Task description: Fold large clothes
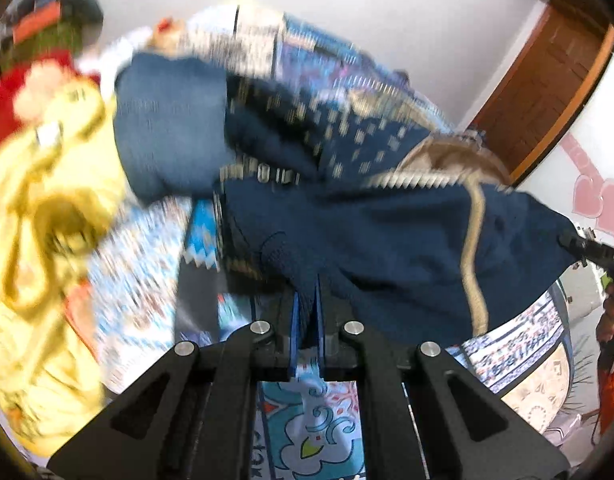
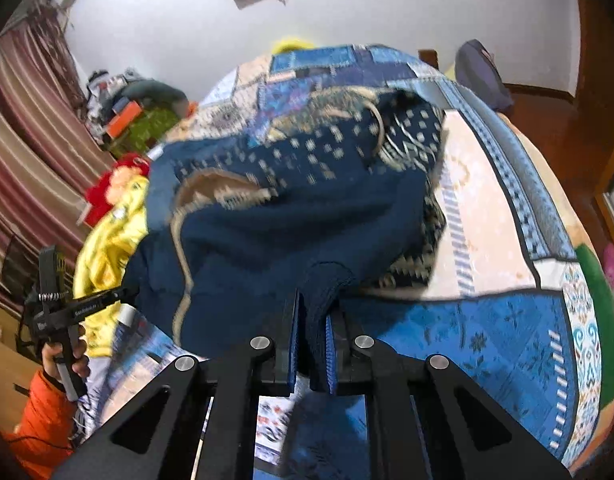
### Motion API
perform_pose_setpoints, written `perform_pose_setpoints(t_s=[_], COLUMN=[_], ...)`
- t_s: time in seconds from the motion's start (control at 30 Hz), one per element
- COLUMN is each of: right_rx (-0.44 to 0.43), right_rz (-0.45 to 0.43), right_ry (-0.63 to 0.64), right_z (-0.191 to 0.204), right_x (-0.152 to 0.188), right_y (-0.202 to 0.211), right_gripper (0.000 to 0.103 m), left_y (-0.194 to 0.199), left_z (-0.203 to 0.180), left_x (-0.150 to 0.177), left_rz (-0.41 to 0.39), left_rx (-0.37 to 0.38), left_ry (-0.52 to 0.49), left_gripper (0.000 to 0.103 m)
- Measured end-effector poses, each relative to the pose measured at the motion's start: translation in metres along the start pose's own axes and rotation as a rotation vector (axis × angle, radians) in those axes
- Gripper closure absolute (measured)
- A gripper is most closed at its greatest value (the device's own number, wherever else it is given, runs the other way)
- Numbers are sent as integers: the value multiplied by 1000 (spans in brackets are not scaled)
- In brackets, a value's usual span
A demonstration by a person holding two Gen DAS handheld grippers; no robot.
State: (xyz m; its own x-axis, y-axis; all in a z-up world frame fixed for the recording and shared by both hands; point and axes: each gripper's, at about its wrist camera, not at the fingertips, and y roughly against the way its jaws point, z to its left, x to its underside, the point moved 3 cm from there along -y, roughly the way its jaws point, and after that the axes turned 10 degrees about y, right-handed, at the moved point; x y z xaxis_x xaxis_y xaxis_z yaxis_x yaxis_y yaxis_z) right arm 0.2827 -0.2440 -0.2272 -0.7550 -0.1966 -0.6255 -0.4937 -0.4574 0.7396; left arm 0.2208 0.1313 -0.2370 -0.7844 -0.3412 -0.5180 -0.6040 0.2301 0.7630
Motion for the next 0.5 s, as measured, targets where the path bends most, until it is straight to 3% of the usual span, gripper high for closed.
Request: perform_pose_setpoints(t_s=[0.1,0.3,0.43,0.5], right_rx=[4,26,95,105], right_rz=[-46,-127,-108,-57], right_ry=[10,57,109,120], right_z=[0,1,0,0], right_x=[-17,-55,-63,-56], right_y=[9,22,22,17], right_gripper=[97,98,98,97], left_y=[20,39,36,27], left_z=[-8,-16,-25,-27], left_x=[-21,-66,-76,-73], left_rz=[-63,-138,-147,-126], left_rx=[15,168,181,171], left_ry=[-22,43,35,25], left_gripper=[99,99,99,99])
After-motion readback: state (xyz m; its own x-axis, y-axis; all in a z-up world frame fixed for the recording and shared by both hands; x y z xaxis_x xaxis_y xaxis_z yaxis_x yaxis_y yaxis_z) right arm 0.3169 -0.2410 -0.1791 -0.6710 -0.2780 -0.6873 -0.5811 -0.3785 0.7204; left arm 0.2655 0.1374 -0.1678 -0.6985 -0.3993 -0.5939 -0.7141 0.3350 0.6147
